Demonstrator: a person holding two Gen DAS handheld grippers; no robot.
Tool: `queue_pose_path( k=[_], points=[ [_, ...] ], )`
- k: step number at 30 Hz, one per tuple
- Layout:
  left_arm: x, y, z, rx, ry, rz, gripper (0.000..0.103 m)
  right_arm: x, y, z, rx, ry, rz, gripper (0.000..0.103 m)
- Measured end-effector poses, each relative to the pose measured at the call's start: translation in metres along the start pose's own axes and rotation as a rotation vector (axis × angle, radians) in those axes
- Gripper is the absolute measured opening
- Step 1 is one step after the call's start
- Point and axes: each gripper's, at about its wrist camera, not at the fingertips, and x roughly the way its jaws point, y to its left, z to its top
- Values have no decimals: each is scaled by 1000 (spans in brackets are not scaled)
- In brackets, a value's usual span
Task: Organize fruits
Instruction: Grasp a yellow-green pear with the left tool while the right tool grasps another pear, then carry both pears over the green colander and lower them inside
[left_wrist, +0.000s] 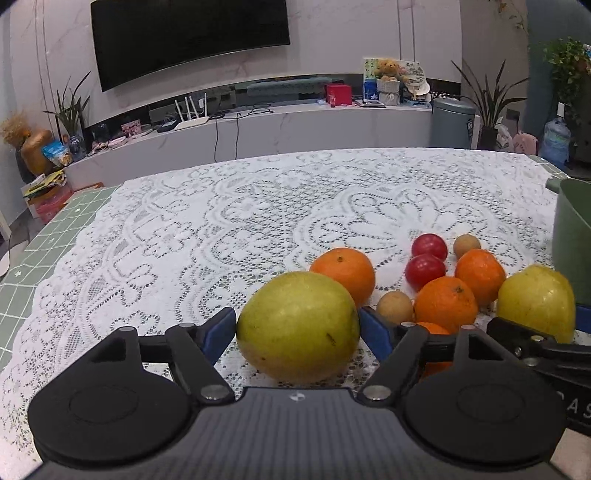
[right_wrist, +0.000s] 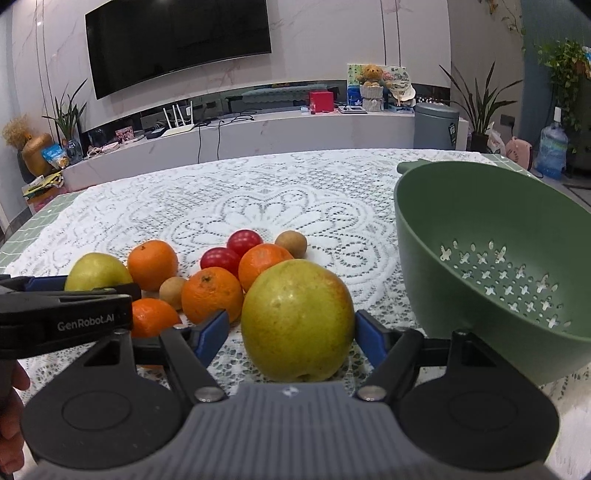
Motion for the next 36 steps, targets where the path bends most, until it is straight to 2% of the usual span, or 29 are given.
queue_pose_path(
  k=[5, 7, 10, 21, 28, 36],
  points=[
    [5, 5, 1, -35, 11, -13, 88, 6, -1, -3, -14, 18, -9, 69],
    [5, 6, 1, -41, 13, -17, 88, 6, -1, -5, -11, 19, -14, 64],
    [5, 6, 1, -34, 11, -25, 84, 6, -2, -6, -16, 20, -11, 64],
    [-1, 7, 0, -38, 10, -32, 83, 2, -3, -11, -51, 3, 17, 63],
    [-18, 8, 3, -40, -29, -35, 83, -9, -1, -11, -81, 3, 51, 63],
    [-47, 12, 2, -55, -49, -62, 83, -42, -3, -4, -105, -36, 93, 63]
  ],
)
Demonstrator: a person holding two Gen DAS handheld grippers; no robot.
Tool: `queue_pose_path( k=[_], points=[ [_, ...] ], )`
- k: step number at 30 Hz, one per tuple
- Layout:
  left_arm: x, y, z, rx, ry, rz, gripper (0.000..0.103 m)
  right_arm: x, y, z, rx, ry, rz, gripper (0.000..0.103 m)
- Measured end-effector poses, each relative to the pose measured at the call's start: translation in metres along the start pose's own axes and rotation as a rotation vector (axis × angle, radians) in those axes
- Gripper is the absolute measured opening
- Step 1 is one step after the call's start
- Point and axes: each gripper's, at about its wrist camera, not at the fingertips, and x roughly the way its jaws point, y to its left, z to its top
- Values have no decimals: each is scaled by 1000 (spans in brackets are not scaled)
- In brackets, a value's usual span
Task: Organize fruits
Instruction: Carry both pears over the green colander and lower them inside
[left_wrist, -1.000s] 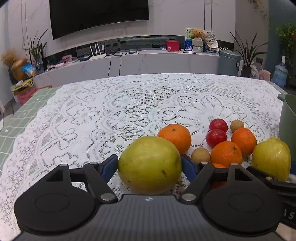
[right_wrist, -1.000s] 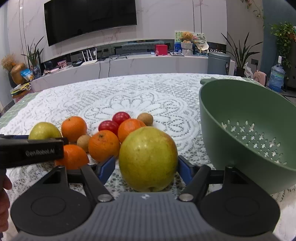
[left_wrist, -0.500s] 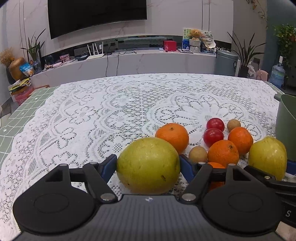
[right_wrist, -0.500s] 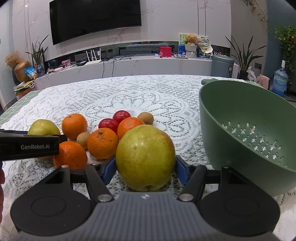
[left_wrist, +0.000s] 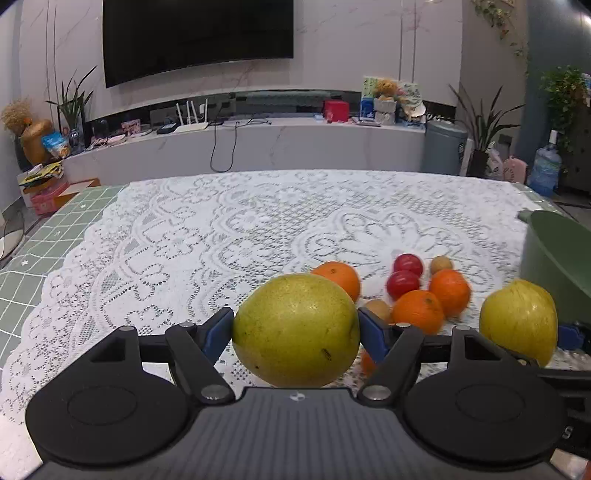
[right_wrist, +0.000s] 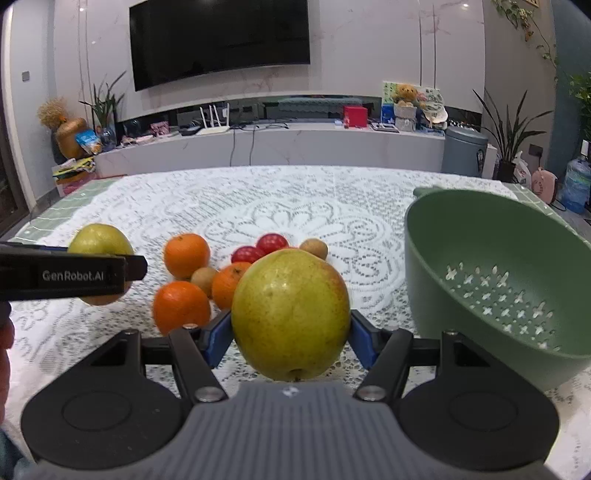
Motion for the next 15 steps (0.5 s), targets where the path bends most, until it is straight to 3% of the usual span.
queue_pose_path(
  k=[9, 15],
  points=[
    [-41, -24, 8, 25, -35, -77, 83, -50, -12, 15, -37, -75, 20, 63],
    [-58, -48, 21, 34, -31, -160, 83, -75, -35, 30, -49, -99, -16, 63]
  ],
)
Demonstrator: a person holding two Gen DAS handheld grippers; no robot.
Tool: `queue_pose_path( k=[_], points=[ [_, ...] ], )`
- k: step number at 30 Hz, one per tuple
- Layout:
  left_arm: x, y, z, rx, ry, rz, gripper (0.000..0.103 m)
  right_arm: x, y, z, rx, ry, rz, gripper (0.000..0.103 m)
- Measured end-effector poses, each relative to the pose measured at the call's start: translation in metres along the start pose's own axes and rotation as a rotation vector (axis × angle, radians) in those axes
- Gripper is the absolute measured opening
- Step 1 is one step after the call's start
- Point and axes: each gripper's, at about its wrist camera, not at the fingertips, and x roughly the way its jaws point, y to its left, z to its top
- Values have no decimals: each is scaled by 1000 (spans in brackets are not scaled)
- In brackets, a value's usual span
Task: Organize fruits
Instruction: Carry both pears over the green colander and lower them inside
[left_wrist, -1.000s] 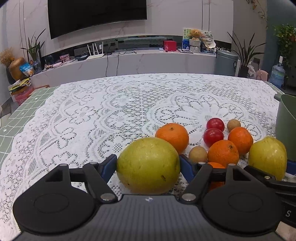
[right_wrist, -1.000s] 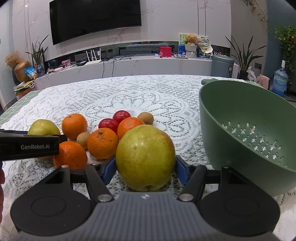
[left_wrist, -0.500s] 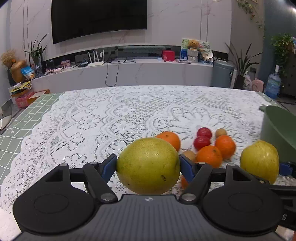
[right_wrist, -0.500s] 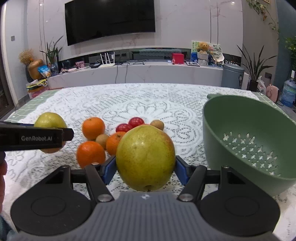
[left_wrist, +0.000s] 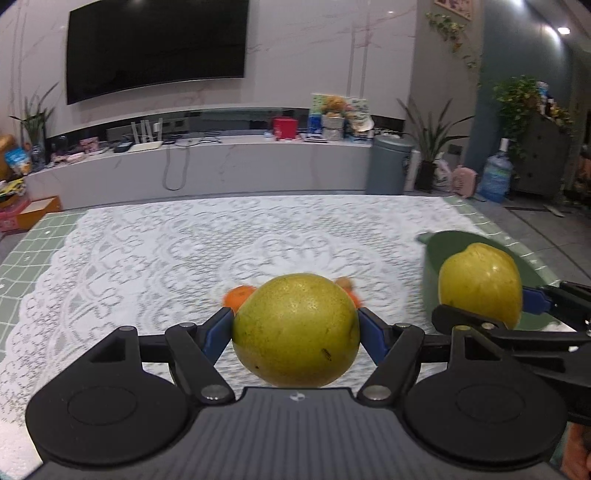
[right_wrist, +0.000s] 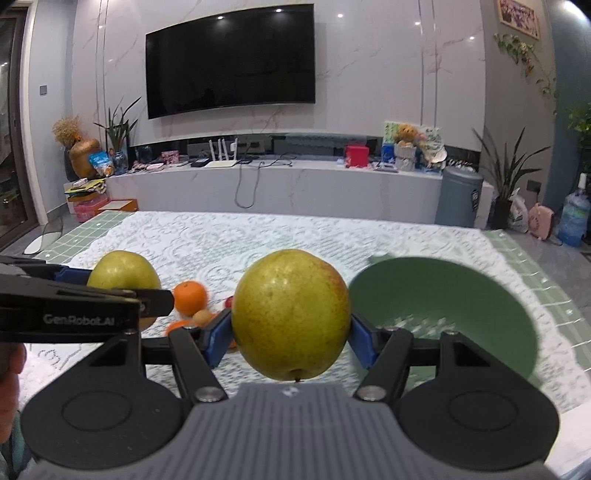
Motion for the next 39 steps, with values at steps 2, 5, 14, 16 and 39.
queue_pose_path(
  k=[2, 5, 14, 16, 39],
  points=[
    [0, -10, 8, 14, 7, -26, 83, -4, -11, 6, -12, 15, -31, 63],
    [2, -29, 19, 45, 13, -63, 83, -6, -34, 12, 4, 50, -61, 63],
    [24, -97, 59, 189, 56, -214, 83, 13, -98, 22, -32, 198, -107, 63],
    [33, -111, 65, 225, 76, -247, 83, 22, -108, 23, -52, 230, -98, 63],
    [140, -172, 74, 452, 369, -344, 83, 100, -136, 17, -223, 448, -3, 63]
  ],
)
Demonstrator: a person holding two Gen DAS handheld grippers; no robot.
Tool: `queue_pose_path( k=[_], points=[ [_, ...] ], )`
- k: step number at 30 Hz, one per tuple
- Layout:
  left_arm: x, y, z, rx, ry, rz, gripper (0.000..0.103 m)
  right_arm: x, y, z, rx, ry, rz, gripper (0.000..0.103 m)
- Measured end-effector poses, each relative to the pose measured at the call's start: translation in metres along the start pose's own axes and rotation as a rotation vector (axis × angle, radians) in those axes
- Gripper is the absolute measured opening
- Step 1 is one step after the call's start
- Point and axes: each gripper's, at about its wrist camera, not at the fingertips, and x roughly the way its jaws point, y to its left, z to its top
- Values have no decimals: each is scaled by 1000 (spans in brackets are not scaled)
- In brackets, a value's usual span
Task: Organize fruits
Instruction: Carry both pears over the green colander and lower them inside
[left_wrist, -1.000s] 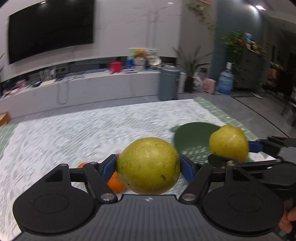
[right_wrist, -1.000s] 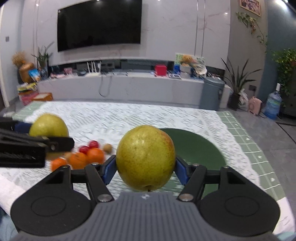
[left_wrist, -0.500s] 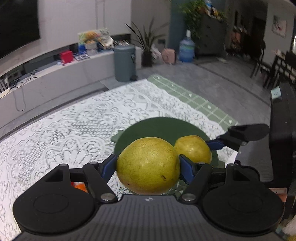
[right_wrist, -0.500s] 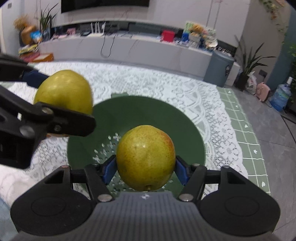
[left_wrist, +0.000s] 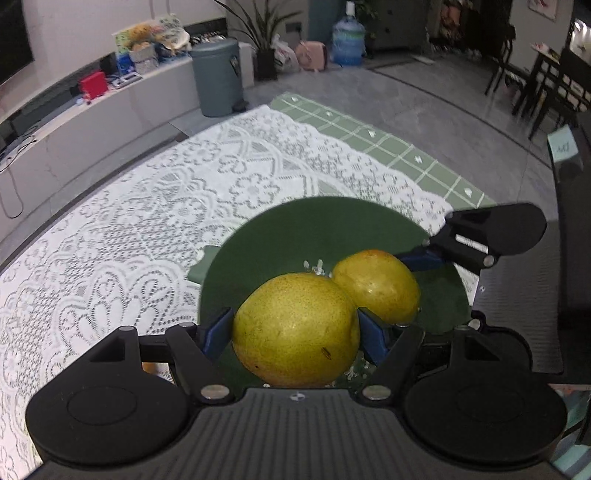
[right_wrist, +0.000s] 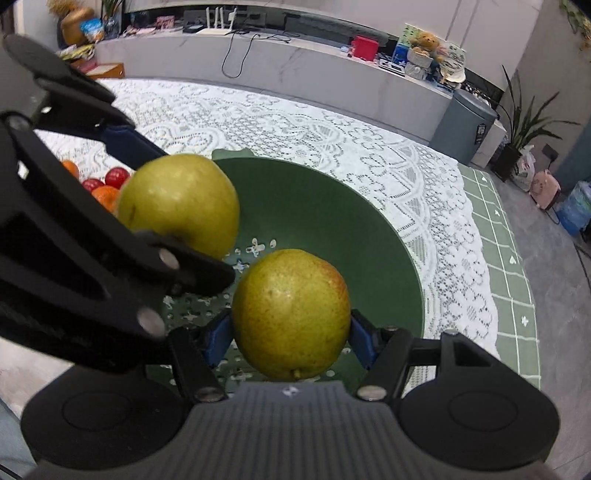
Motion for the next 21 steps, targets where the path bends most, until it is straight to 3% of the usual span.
queue_pose_path(
  k=[21],
  points=[
    [34, 8, 6, 14, 151, -7, 83, 11, 4, -3, -11, 41, 31, 63]
  ],
)
